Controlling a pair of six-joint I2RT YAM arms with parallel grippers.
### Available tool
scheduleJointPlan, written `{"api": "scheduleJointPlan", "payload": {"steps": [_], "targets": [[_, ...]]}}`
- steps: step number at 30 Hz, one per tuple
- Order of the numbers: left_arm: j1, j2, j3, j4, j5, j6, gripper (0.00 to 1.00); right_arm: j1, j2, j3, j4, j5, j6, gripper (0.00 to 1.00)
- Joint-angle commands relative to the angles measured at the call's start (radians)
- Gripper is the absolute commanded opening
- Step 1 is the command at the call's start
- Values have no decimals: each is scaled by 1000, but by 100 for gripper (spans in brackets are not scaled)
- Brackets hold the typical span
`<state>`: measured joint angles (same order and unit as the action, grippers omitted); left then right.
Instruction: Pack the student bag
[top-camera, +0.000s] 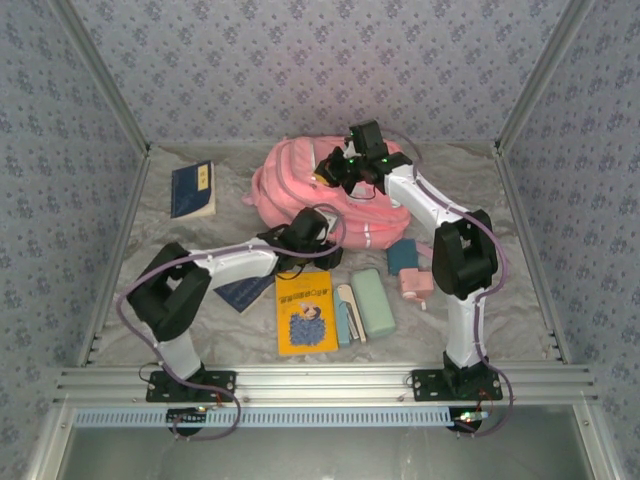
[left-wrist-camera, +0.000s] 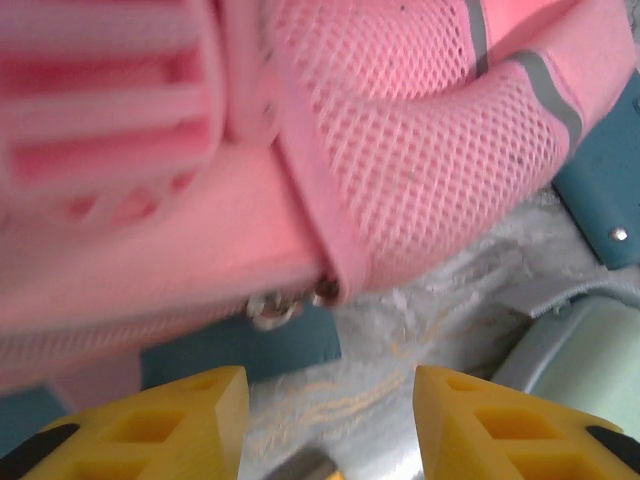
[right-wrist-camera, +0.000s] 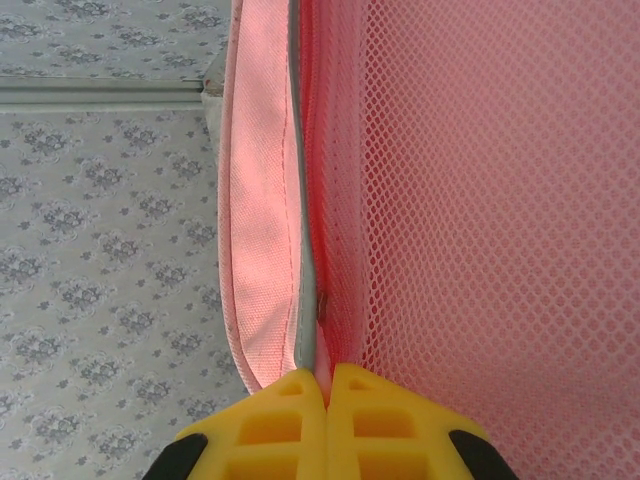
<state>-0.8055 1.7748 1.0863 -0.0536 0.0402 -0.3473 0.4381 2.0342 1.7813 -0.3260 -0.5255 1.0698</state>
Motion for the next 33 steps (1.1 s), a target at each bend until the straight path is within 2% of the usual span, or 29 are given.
{"api": "scheduleJointPlan", "payload": {"steps": [1, 10, 16, 20, 26, 29, 32, 33], "targets": [[-4, 62, 79, -43, -13, 43, 43, -10, -70, 51, 66, -48, 47, 0], [-3, 172, 207, -162, -115, 36, 45, -9, -74, 49, 70, -58, 55, 0], [-3, 255, 320, -284, -212, 34, 41, -9, -75, 38, 91, -73, 73, 0], [-2, 295, 376, -340, -267, 31, 31, -8, -81, 15, 122, -83, 87, 0], [4, 294, 390, -350, -277, 49, 6, -15, -93, -13, 121, -81, 71, 0], [5, 266, 372, -343, -257, 60, 0, -25, -106, -24, 82, -53, 19, 0], [7, 219, 333, -336, -220, 64, 0, -42, -129, -28, 5, 12, -65, 0], [9, 204, 319, -332, -203, 62, 0, -48, -138, -26, -30, 44, -98, 10]]}}
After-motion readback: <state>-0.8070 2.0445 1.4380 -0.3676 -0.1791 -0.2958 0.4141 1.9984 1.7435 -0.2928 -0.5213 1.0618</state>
